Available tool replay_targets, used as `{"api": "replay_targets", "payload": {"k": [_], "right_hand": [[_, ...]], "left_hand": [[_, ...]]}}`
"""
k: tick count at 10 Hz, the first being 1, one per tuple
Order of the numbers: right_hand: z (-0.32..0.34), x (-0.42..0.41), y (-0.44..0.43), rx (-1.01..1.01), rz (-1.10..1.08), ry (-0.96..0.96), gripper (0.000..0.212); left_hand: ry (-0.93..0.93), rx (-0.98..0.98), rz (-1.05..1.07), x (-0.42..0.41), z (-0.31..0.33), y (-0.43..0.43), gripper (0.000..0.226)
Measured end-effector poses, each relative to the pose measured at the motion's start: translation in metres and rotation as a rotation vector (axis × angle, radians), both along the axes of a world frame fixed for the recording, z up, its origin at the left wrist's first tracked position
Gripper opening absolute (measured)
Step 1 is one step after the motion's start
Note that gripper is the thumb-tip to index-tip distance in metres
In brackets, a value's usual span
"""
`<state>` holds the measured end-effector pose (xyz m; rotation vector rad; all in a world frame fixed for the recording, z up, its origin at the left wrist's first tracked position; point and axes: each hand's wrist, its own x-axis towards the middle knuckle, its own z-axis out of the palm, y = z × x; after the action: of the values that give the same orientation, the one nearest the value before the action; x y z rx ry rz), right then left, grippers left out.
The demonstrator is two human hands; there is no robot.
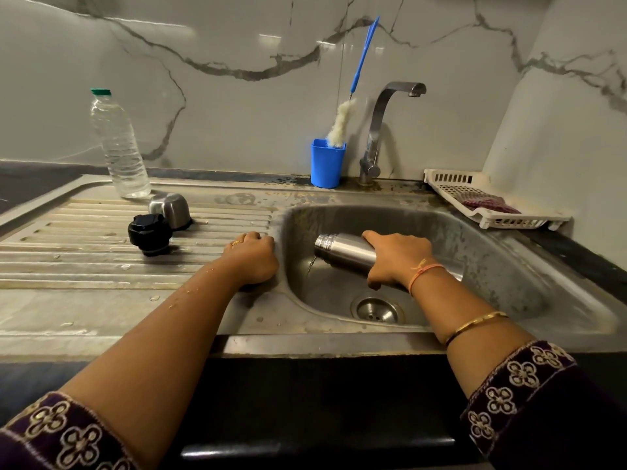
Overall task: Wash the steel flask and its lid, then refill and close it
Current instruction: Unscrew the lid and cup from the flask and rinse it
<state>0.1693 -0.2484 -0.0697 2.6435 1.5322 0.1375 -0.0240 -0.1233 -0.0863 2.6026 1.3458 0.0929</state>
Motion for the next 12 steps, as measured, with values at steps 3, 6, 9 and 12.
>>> {"api": "replay_targets", "payload": {"k": [3,6,9,12], "right_hand": [[-0.001,-0.003,-0.001,-0.020,0.013,-0.038,0.076],[-0.003,-0.004,0.001,-0.035,0.017,-0.066,0.076],[-0.005,-0.008,0.002,-0.045,0.025,-0.103,0.079],[-0.008,-0.010,0.003,-0.056,0.027,-0.135,0.077]], "left_hand": [[-0.005,-0.009,0.003,-0.001,0.000,0.001,0.048],[-0.004,-0.006,0.008,0.000,0.001,-0.001,0.049],[0.000,-0.014,0.015,0.000,0.003,-0.005,0.049],[0.006,-0.010,0.020,0.001,0.005,-0.009,0.047]]}}
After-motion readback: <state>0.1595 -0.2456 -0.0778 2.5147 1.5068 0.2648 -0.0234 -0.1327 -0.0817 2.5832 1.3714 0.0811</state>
